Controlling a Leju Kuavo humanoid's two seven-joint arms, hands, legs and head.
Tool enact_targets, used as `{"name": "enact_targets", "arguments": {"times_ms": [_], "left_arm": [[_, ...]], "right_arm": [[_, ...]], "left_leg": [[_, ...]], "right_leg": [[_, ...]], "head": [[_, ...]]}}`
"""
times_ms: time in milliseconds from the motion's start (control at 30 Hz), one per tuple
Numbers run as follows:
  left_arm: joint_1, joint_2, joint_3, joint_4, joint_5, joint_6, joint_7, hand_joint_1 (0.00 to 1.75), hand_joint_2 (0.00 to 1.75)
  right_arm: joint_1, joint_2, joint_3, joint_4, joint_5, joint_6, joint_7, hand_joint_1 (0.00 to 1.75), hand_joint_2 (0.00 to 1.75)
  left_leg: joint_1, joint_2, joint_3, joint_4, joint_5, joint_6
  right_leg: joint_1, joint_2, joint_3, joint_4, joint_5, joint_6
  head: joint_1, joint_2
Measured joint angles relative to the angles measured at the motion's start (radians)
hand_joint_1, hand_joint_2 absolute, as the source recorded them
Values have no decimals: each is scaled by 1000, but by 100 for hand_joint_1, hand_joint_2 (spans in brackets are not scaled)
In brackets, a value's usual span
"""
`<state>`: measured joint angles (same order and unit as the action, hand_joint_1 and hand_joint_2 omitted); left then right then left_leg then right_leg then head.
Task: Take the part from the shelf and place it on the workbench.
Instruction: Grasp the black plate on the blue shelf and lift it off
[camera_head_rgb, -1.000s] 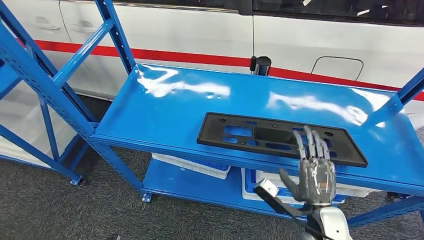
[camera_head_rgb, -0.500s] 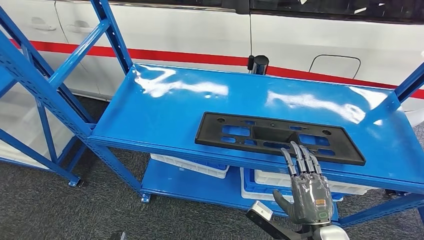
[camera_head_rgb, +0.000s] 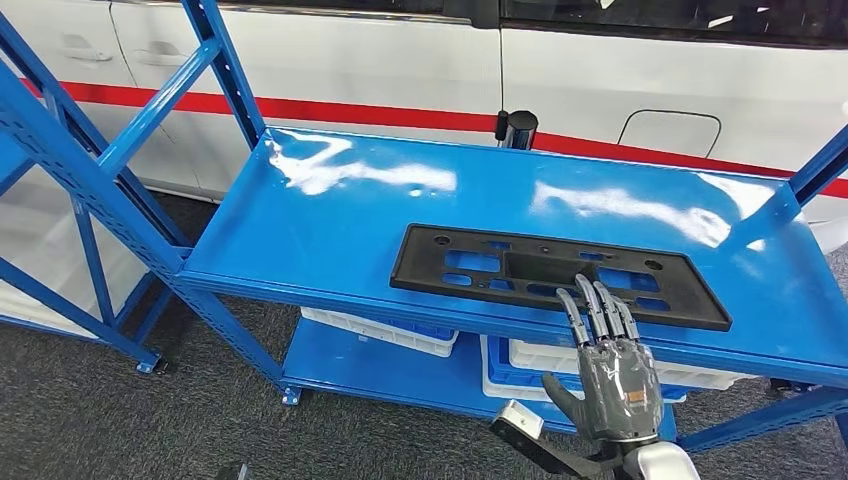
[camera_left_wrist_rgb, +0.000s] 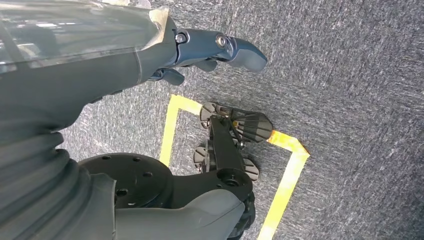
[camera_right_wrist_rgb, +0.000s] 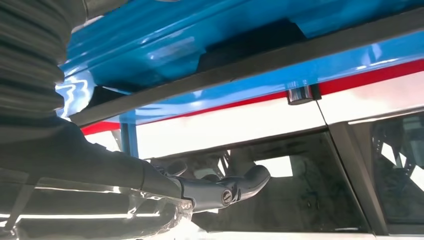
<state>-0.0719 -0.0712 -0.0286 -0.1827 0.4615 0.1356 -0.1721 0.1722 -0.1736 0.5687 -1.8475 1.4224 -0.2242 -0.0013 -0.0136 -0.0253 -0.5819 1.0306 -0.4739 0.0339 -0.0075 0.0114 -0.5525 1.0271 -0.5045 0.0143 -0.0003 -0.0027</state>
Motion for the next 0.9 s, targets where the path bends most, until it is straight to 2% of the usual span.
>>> {"name": "enact_targets", "arguments": {"times_ms": [200, 400, 900], "left_arm": [[1, -3, 1, 0, 16, 5, -3, 0, 175], [2, -3, 3, 0, 23, 5, -5, 0, 175], [-3, 2, 3, 0, 3, -1, -2, 0, 175]], "right_arm": [[-77, 60, -11, 124, 63, -72, -47, 0, 175], [-140, 116, -28, 230, 78, -76, -60, 0, 175], [-227, 173, -91, 366, 104, -110, -20, 0, 175]], "left_leg": [[0, 0, 0, 0, 0, 0], [0, 0, 0, 0, 0, 0], [0, 0, 0, 0, 0, 0]], "right_leg": [[0, 0, 0, 0, 0, 0], [0, 0, 0, 0, 0, 0], [0, 0, 0, 0, 0, 0]], "head": [[0, 0], [0, 0], [0, 0]]}}
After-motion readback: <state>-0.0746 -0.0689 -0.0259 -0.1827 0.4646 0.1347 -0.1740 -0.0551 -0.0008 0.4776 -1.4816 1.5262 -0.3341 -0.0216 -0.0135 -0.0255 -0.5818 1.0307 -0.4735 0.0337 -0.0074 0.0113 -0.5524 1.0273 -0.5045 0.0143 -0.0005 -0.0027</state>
